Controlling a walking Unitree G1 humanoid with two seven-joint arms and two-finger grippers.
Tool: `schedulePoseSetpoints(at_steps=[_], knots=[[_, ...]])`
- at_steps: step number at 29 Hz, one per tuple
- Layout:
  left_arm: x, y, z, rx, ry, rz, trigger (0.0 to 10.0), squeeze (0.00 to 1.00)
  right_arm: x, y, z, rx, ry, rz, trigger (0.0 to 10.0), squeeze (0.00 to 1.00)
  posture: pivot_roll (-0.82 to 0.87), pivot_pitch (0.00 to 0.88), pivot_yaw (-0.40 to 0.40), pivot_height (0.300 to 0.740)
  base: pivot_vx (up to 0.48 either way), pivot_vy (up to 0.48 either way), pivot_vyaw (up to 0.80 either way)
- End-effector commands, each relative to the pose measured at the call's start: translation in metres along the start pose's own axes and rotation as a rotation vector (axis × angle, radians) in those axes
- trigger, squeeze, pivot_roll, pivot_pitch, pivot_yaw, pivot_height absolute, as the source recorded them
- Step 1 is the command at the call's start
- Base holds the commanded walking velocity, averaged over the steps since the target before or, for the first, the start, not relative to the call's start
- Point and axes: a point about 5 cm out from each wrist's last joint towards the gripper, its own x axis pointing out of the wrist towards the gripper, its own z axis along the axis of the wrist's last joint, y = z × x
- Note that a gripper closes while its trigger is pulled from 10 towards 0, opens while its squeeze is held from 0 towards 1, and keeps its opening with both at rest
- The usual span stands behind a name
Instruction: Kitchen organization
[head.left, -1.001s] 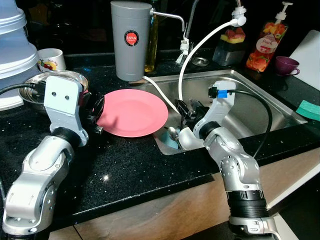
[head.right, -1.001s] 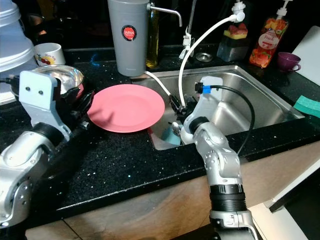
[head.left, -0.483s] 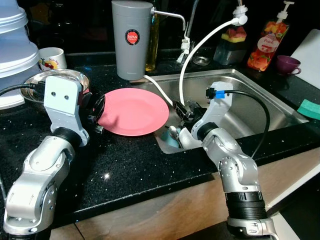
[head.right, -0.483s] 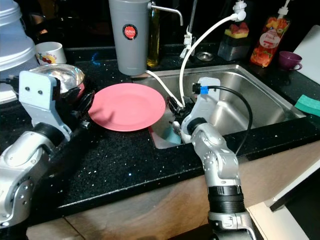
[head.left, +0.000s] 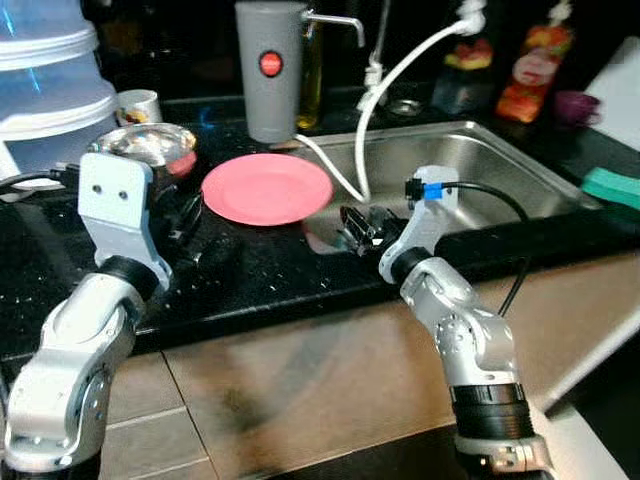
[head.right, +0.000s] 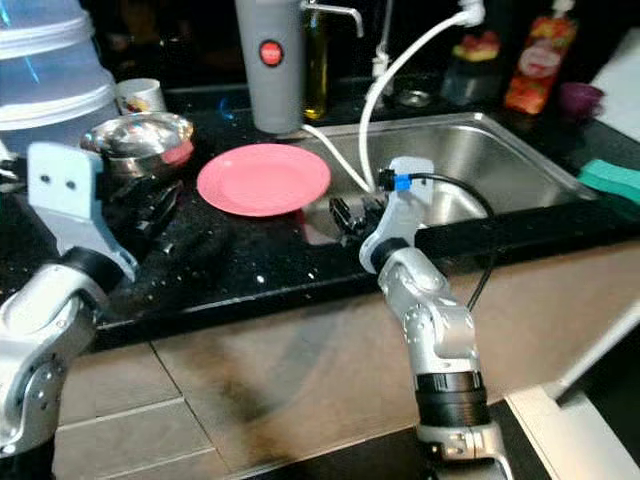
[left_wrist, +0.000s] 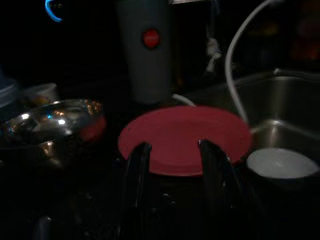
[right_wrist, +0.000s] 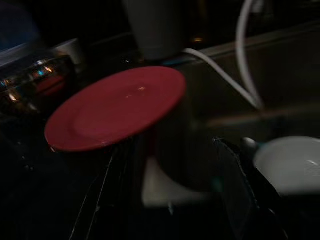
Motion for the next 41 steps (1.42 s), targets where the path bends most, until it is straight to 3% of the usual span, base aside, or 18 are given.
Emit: schedulePoseSetpoints(at_steps=[1,15,24,41], knots=[[-0.003,0.005,-0.005,-0.003,0.032,0.038,10.0,0.00,-0.001,0.003,0.000,0.006,0.011,0.012,10.0,0.00,-0.01,0.067,-0.034,0.740,0.000,0.000,0.00],[-0.012,0.023,-0.018,-0.011,0.124,0.173,10.0,0.00,0.001,0.008,-0.006,-0.044,0.060,0.042,10.0,0.00,0.00,0.073,-0.042,0.740,0.000,0.000,0.00],[-0.016,0.023,-0.019,0.008,0.148,0.173,10.0,0.00,0.001,0.007,-0.007,-0.032,0.065,0.032,10.0,0.00,0.00,0.085,-0.045,0.740,0.000,0.000,0.49],[-0.018,0.029,-0.010,0.029,0.143,0.216,10.0,0.00,0.005,0.005,-0.005,-0.047,0.061,0.037,10.0,0.00,0.01,0.087,-0.054,0.740,0.000,0.000,0.00]])
